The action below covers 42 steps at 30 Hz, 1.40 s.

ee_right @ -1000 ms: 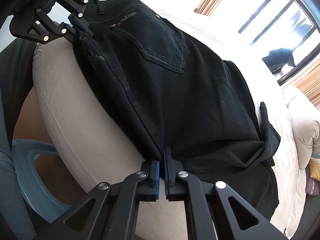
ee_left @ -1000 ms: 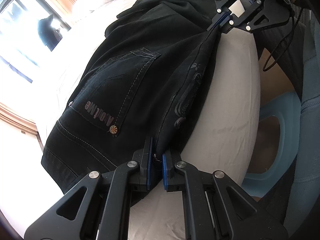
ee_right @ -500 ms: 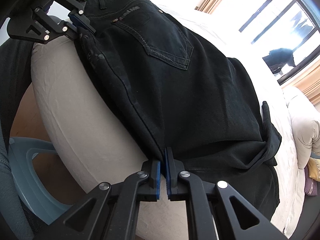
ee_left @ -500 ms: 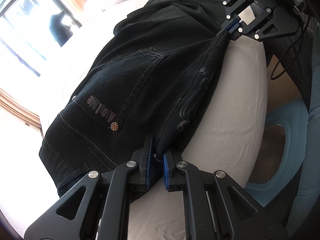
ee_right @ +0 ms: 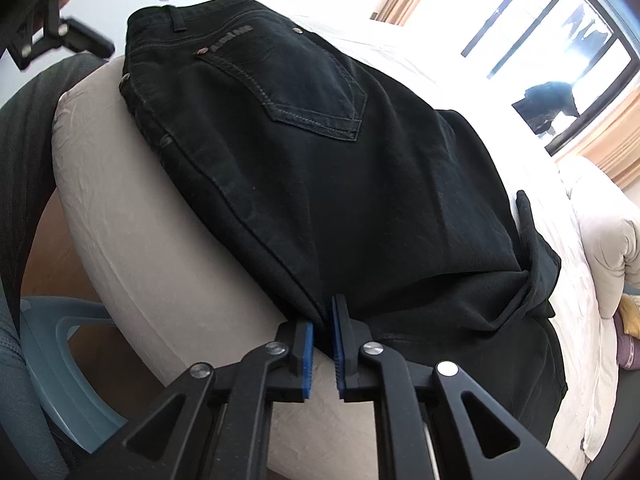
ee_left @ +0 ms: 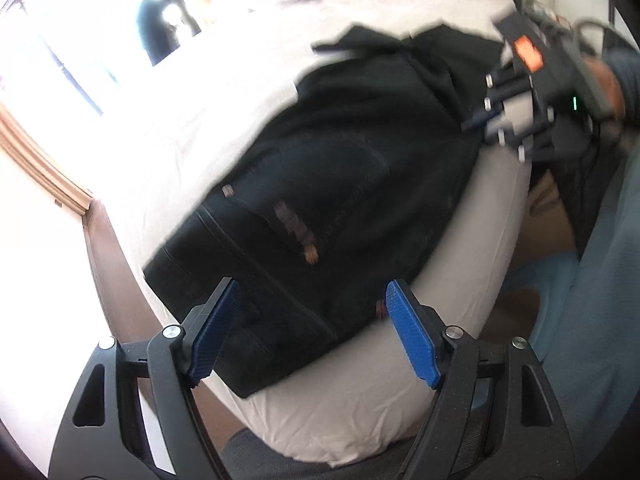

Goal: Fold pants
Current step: 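Open both grippers to release the folded jeans, then grasp the jeans leg hem with the right gripper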

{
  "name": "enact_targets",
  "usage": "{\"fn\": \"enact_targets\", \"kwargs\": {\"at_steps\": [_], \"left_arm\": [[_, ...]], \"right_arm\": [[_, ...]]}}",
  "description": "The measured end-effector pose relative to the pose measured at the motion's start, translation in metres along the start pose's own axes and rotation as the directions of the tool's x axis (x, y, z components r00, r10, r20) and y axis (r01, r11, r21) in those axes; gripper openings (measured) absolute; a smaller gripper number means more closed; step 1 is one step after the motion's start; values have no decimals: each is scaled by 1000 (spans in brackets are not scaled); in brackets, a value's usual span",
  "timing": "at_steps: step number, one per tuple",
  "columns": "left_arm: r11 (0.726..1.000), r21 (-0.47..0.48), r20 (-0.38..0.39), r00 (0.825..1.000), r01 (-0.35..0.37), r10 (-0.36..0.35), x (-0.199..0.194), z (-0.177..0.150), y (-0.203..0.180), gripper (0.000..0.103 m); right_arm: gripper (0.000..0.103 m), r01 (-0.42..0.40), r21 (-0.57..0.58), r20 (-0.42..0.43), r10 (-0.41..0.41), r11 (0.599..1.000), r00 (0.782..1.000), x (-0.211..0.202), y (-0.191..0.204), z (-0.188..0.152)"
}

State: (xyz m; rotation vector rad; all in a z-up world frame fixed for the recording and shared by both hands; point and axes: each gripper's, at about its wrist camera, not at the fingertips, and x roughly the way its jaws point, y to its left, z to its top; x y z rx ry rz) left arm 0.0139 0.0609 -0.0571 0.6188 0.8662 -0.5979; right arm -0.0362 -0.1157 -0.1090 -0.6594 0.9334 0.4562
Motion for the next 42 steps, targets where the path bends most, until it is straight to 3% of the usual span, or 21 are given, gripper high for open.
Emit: {"fn": "enact_targets", "kwargs": {"at_steps": [2, 4, 8, 11, 14, 18, 23, 26, 29, 31, 33, 37, 40, 42], "left_arm": [[998, -59, 69, 997, 39, -35, -9, 24, 6, 75], [995, -72, 125, 990, 71, -62, -8, 46, 5, 75], [990, -78, 141, 984, 120, -108, 27, 87, -8, 75], [985, -99, 22, 990, 141, -140, 84, 91, -16, 74], [989, -93, -111, 985, 119, -129, 133, 67, -25, 75], [989, -110, -82, 990, 101, -110, 120, 73, -27, 75], [981, -118, 63, 987, 157, -150, 90, 111, -34, 75], [974, -119, 55, 981, 194, -188, 112, 128, -50, 75], [960, -175, -97, 966, 219, -238, 162, 130, -58, 74], [969, -150, -73, 975, 196, -209, 163, 127, -64, 74], [967, -153, -77, 973, 204, -217, 156, 131, -64, 74], [945, -208, 41, 967, 253, -250, 126, 152, -50, 73], [936, -230, 61, 964, 264, -257, 136, 172, -47, 73], [911, -280, 58, 952, 304, -300, 155, 177, -44, 69]], "right_arm": [[46, -9, 23, 20, 9, 1000, 1000, -6, -4, 1], [51, -22, 53, 61, 19, 998, 998, -16, -10, 3], [52, -49, 59, 62, 45, 997, 997, -12, -10, 4], [52, -100, 95, 25, 98, 990, 995, 7, -11, -5], [54, -140, 153, 46, 134, 978, 990, 4, -19, -11], [55, -170, 168, 57, 162, 971, 985, -5, -28, -17], [56, -234, 279, 146, 200, 931, 969, -25, -59, -17], [57, -237, 338, 149, 196, 911, 969, -17, -76, -17], [57, -236, 358, 103, 213, 903, 972, -1, -78, -23], [57, -232, 363, 88, 215, 902, 973, 0, -77, -26], [57, -234, 372, 100, 212, 898, 972, -9, -87, -36], [57, -217, 452, 135, 174, 865, 975, -24, -121, -45], [57, -210, 516, 179, 135, 831, 975, -31, -154, -37], [57, -217, 542, 208, 121, 812, 971, -32, -169, -28]]}}
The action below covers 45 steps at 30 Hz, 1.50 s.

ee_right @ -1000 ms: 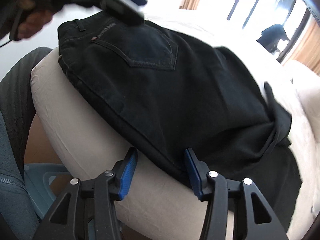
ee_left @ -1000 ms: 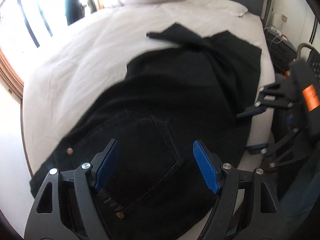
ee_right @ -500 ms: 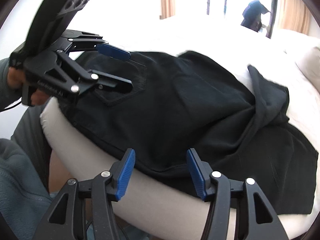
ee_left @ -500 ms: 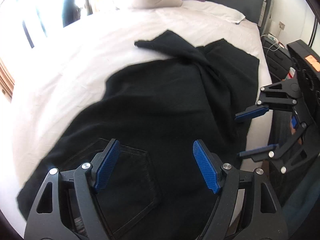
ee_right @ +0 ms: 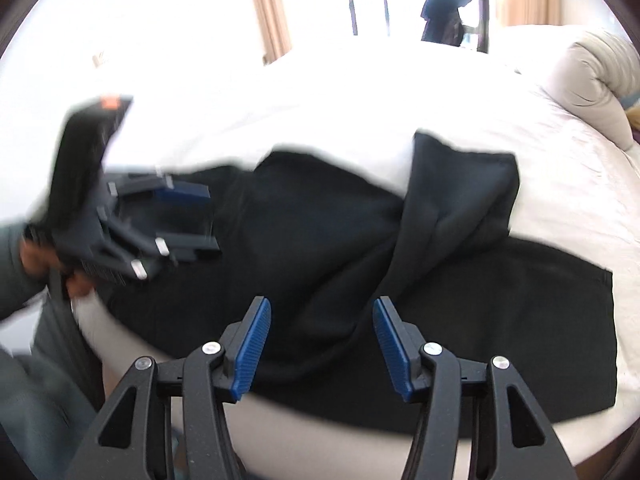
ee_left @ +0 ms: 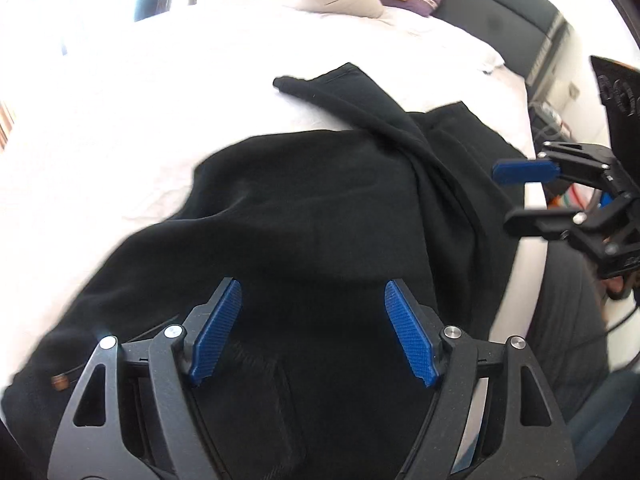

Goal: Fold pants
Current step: 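Grasp the jeans leg hem with the right gripper, then lift the leg hem with the right gripper and fold it over the jeans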

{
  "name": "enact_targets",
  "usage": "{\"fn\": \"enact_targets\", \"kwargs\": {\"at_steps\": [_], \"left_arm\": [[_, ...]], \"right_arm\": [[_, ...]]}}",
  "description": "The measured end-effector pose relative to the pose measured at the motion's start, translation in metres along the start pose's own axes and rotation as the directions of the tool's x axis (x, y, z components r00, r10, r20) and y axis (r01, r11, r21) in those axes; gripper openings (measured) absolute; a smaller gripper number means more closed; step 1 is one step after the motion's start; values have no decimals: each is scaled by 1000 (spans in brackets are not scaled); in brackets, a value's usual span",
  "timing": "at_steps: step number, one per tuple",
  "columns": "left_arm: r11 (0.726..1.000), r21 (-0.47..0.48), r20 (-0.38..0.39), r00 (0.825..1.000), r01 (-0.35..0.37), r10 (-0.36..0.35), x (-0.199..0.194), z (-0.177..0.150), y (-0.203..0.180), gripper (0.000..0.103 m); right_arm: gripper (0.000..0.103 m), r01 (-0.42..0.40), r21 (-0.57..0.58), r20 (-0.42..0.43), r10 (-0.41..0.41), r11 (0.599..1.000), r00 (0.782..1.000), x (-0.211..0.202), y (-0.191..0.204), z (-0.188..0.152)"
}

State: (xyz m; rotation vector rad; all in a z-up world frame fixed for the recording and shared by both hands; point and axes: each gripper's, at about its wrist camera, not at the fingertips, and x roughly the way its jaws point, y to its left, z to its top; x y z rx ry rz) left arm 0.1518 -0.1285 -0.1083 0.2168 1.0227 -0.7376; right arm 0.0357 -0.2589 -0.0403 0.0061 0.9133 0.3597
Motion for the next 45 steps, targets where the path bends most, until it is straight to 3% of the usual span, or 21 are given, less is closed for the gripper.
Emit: {"fn": "enact_targets", "kwargs": {"at_steps": [3, 6, 9, 11, 14, 18, 24, 29, 36, 37, 38, 41, 45], "left_arm": [[996, -89, -82, 996, 21, -28, 34, -1, 12, 64], [999, -43, -61, 998, -5, 2, 30, -3, 4, 64], [998, -57, -14, 1000, -1, 0, 16, -7, 2, 64], [997, -69, 32, 999, -35, 38, 1, -8, 5, 64], [993, -108, 76, 995, -52, 60, -12, -9, 3, 64], [986, -153, 23, 997, -68, 72, -4, -22, 27, 64], [986, -147, 38, 996, -74, 80, 1, -30, 28, 64], [986, -150, 53, 996, -66, 75, -2, -43, 32, 64], [986, -160, 64, 996, -53, 64, -3, -48, 37, 64], [986, -160, 65, 996, -52, 63, -3, -47, 37, 64], [986, -161, 65, 996, -52, 63, -3, -47, 37, 64], [986, -159, 64, 996, -56, 67, -5, -48, 37, 64], [986, -159, 63, 996, -60, 71, -8, -49, 35, 64]], "right_arm": [[57, 1, 43, 26, -2, 999, 1000, 5, -10, 20], [57, 36, 79, 31, -39, 996, 999, 11, -19, 36], [57, 74, 102, 36, -78, 992, 996, 14, -37, 52], [57, 109, 122, 32, -114, 986, 993, 22, -52, 69], [57, 142, 129, 7, -144, 982, 990, 39, -68, 97], [57, 192, 83, -30, -190, 978, 981, 72, -76, 134], [57, 262, 9, -144, -258, 965, 955, 139, -79, 170], [57, 354, -34, -236, -352, 934, 906, 180, -83, 177], [57, 503, -197, -272, -540, 841, 797, 207, -63, 173], [54, 520, -223, -269, -564, 825, 780, 210, -59, 174], [43, 525, -236, -270, -574, 818, 773, 213, -56, 175], [15, 500, -214, -298, -543, 839, 785, 217, -56, 176], [5, 449, -63, -323, -444, 891, 836, 207, -78, 176]]}}
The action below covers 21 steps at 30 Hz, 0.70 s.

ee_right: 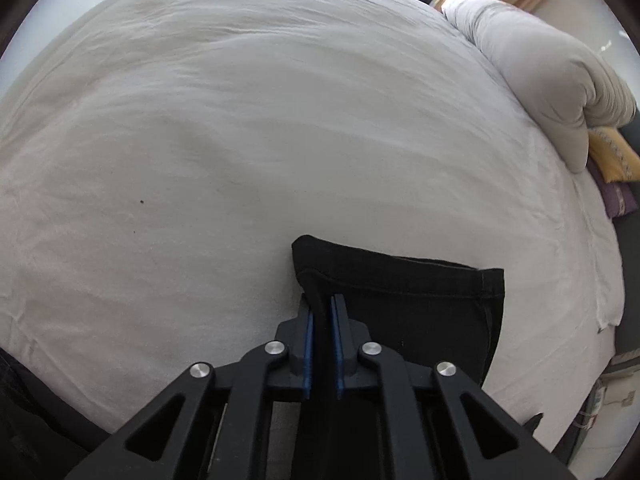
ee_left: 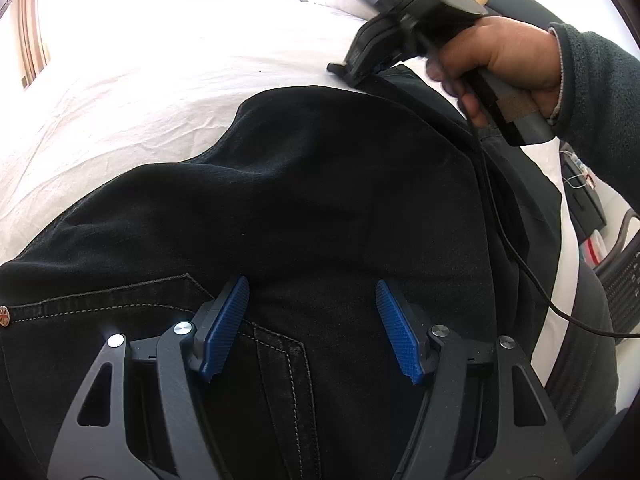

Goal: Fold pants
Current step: 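Lift the leg hem with the right gripper and fold it over the jeans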

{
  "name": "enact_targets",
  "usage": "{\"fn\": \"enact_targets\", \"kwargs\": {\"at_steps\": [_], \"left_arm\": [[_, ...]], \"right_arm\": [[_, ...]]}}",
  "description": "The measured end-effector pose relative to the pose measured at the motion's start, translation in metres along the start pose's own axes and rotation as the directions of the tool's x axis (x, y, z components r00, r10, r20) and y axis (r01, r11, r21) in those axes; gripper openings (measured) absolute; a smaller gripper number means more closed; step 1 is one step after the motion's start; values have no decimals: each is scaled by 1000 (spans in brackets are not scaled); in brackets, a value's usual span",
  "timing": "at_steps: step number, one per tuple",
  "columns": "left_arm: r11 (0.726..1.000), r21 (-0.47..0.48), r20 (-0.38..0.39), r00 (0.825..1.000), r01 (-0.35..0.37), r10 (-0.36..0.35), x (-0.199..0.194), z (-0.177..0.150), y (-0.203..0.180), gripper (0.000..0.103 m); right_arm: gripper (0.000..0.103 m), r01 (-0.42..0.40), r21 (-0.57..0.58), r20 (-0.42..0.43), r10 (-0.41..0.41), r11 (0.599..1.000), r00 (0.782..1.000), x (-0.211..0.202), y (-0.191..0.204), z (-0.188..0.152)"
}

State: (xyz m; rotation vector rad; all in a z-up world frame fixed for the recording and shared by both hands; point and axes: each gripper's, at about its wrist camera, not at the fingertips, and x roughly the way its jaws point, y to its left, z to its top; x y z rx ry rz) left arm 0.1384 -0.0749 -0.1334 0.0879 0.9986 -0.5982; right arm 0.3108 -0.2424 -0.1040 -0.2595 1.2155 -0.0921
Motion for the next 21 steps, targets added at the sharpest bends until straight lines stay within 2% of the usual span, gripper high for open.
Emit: {"fn": "enact_targets", "kwargs": {"at_steps": [2, 5, 7, 12, 16, 19, 21], "left_arm": [[1000, -2, 0, 1000, 0, 0, 0, 0, 0, 64], [1000, -6, 3, 1000, 1, -1, -1, -1, 1, 64], [1000, -10, 3, 1000, -1, 1, 3, 0, 2, 64], [1000, -7, 0, 1000, -18, 18, 6, 1, 0, 65], [999, -1, -7, 999, -33, 33, 8, 3, -1, 65], [999, -1, -14, 999, -46, 46, 9, 4, -5, 65], [999, -8, -19, 999, -51, 51, 9, 5, -8, 65]], "right_arm": [[3, -57, 74, 25, 56, 996, 998, -7, -17, -2], [3, -94, 164, 114, 76, 982, 991, -34, -52, -10], [3, -162, 233, 190, 119, 959, 974, -55, -81, -20], [3, -206, 408, 331, 66, 889, 941, -101, -153, -74], [2, -221, 542, 363, 12, 811, 932, -110, -204, -132], [2, -256, 636, 374, -1, 728, 927, -105, -234, -177], [2, -299, 692, 395, 1, 657, 919, -101, -250, -207]]}}
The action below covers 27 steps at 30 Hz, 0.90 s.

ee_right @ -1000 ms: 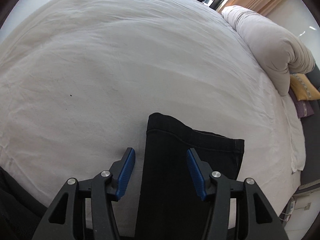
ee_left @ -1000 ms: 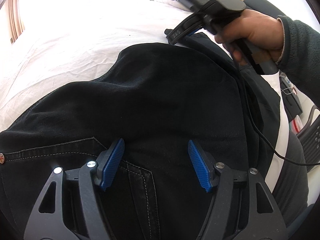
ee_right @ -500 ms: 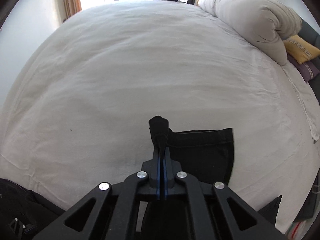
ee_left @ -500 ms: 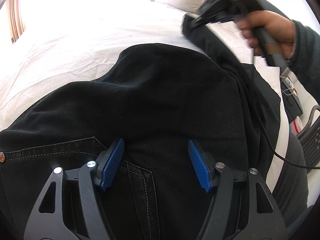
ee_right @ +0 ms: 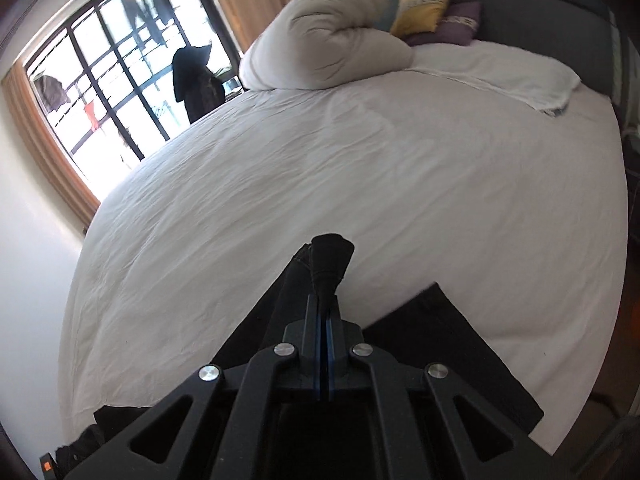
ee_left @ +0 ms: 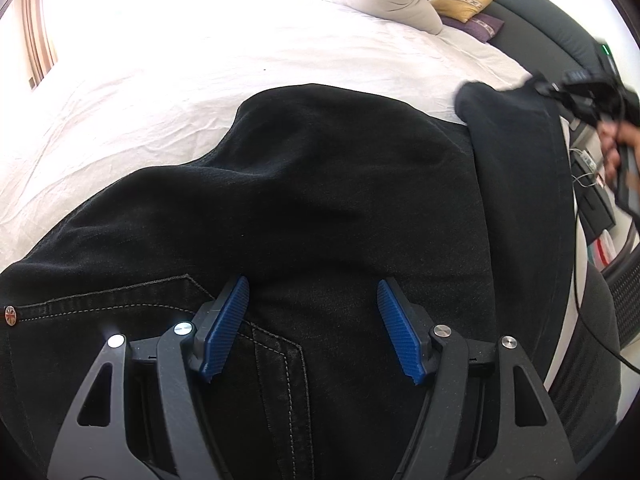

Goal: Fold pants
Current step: 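Lift the leg hem with the right gripper and fold it over the jeans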

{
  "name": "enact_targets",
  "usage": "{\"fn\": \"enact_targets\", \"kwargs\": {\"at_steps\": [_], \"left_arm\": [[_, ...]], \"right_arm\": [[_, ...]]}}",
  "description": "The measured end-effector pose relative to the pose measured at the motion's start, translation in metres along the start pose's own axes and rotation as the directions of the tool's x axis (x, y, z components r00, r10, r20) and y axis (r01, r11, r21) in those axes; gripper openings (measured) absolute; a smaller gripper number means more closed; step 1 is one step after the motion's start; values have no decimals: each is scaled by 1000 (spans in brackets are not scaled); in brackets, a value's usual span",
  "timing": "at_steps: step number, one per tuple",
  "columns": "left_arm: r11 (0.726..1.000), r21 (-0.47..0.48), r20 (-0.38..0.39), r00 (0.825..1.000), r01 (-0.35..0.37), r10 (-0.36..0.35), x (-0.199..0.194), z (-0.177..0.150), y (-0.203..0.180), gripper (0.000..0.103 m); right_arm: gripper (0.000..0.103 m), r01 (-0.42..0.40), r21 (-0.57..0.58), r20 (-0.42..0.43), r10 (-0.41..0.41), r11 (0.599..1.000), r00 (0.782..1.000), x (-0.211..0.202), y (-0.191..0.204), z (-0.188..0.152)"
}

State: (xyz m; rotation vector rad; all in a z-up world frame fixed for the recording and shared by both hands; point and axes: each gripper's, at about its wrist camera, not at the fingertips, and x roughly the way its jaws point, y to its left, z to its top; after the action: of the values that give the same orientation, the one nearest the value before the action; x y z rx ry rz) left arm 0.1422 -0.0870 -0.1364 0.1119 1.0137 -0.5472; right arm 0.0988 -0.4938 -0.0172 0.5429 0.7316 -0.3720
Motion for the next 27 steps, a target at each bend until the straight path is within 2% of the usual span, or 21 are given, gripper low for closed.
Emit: {"fn": "enact_targets", "kwargs": {"at_steps": [4, 13, 19, 24, 27], "left_arm": [[1000, -10, -5, 1000, -11, 11, 2, 3, -4, 66], [1000, -10, -18, 1000, -18, 18, 8, 8, -7, 72], [1000, -2, -20, 999, -30, 30, 15, 14, -16, 76], [999, 7, -21, 999, -33, 33, 18, 12, -9, 77], [999, 6, -17, 999, -31, 31, 19, 11, -9, 77]], "right_arm": [[2, 0, 131, 22, -2, 991, 1000, -10, -46, -20], [2, -19, 356, 78, -9, 934, 997, -20, -103, -68], [2, -33, 510, 76, -7, 859, 997, -18, -143, -90], [2, -17, 573, 65, -25, 820, 998, -14, -161, -104], [2, -16, 581, 65, -27, 814, 998, -14, -166, -106]]}}
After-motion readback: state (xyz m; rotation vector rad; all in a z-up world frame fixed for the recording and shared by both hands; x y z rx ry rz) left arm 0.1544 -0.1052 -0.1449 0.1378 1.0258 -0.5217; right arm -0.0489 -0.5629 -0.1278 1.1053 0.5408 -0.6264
